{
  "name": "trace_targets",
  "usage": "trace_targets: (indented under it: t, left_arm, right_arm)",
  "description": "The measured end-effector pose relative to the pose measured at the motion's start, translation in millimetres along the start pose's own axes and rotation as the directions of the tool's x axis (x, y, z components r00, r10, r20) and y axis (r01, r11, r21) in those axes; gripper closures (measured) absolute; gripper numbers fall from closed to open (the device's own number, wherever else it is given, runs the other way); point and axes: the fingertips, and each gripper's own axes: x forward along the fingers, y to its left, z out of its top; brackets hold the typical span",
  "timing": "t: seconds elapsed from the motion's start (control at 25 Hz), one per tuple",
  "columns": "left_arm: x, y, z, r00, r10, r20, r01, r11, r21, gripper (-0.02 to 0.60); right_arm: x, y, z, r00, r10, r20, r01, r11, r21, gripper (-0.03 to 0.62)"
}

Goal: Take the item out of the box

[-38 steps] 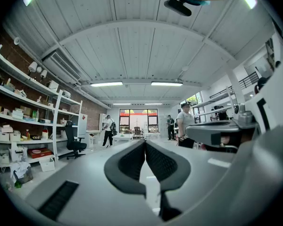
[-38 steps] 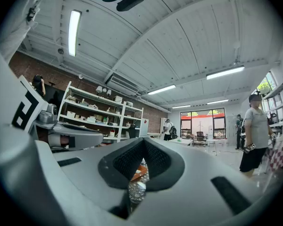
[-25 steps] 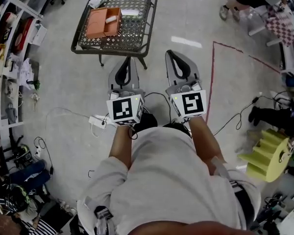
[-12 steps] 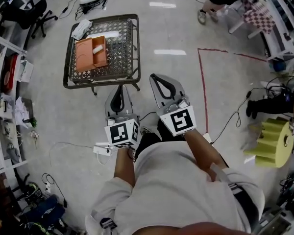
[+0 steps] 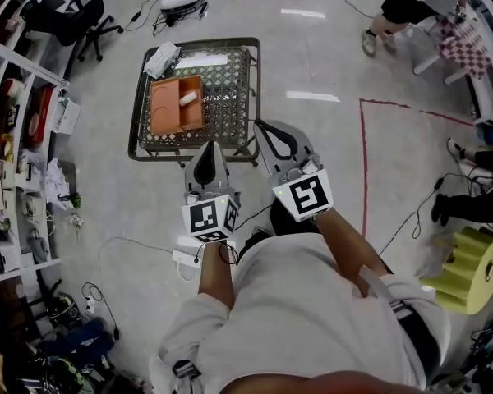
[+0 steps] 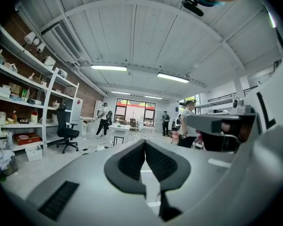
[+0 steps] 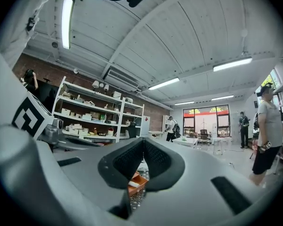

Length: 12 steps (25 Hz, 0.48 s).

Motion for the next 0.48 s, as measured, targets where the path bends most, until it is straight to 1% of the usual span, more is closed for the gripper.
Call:
trace_targets:
  t: [0.08, 0.16, 0.28, 0.36, 0.48]
  left_arm:
    - [19, 3, 6, 1.0, 0.02, -0.001, -0.02, 1.0, 0.012, 0.571]
    - [41, 4, 9, 0.999, 0.045, -0.012, -0.045, 0.999, 0.021, 0.571]
    - [70, 5, 6, 0.996, 0.082, -0.043, -0.082, 0.997, 0.006, 0.571]
    - [83, 9, 5, 0.992, 0.109, -0.063, -0.109, 0.994, -0.002, 0.571]
    - [94, 16, 4, 0.985, 0.153, -0.075, -0.152, 0.988, 0.018, 0.571]
  right_arm:
    - [13, -15, 2, 1.0, 0.014, 0.007, -0.014, 1.0, 0.005, 0.589]
    - [25, -36, -1, 1.0, 0.027, 0.004, -0.027, 0.999, 0.033, 0.589]
    - [43, -68, -10, 0.999, 0.048, -0.007, -0.047, 0.996, 0.081, 0.589]
    - [53, -80, -15, 0.997, 0.072, -0.008, -0.07, 0.993, 0.098, 0.589]
    - [67, -90, -24, 0.995, 0.102, -0.013, -0.1, 0.988, 0.119, 0.589]
